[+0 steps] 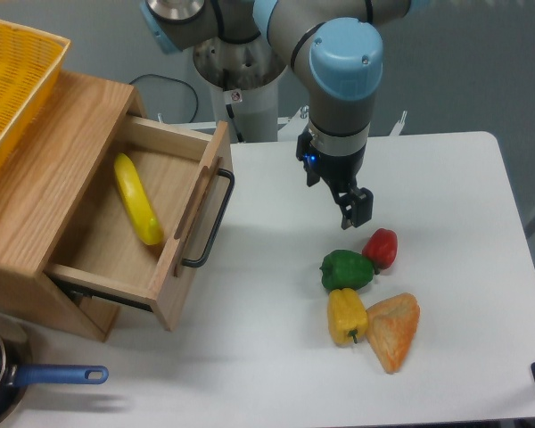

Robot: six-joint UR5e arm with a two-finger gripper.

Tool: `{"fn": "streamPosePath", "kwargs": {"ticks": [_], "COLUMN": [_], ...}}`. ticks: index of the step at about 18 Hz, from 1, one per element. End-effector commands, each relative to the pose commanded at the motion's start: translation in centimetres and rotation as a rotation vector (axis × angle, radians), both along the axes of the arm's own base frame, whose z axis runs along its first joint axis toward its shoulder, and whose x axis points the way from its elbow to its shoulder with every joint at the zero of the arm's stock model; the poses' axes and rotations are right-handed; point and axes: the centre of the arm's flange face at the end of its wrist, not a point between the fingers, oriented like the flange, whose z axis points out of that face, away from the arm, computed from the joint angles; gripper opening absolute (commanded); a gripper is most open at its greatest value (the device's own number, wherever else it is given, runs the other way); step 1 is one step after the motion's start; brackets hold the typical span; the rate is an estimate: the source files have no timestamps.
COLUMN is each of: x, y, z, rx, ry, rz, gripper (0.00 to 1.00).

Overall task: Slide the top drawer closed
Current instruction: 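Lower the open gripper toward the table beside the peppers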

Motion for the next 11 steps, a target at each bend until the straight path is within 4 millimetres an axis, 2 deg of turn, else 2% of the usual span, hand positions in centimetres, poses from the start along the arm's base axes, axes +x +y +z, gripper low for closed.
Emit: {"fn": "streamPosePath", "kwargs": {"ticks": [3, 11], "x": [0.0, 0.3], "y": [0.2, 0.3], "z": [0.0, -1.8], "rx": [0.004, -0.013], "ry": [0.003, -0.021], "rz": [0.004, 0.02], "gripper": [1.0, 1.0]}}
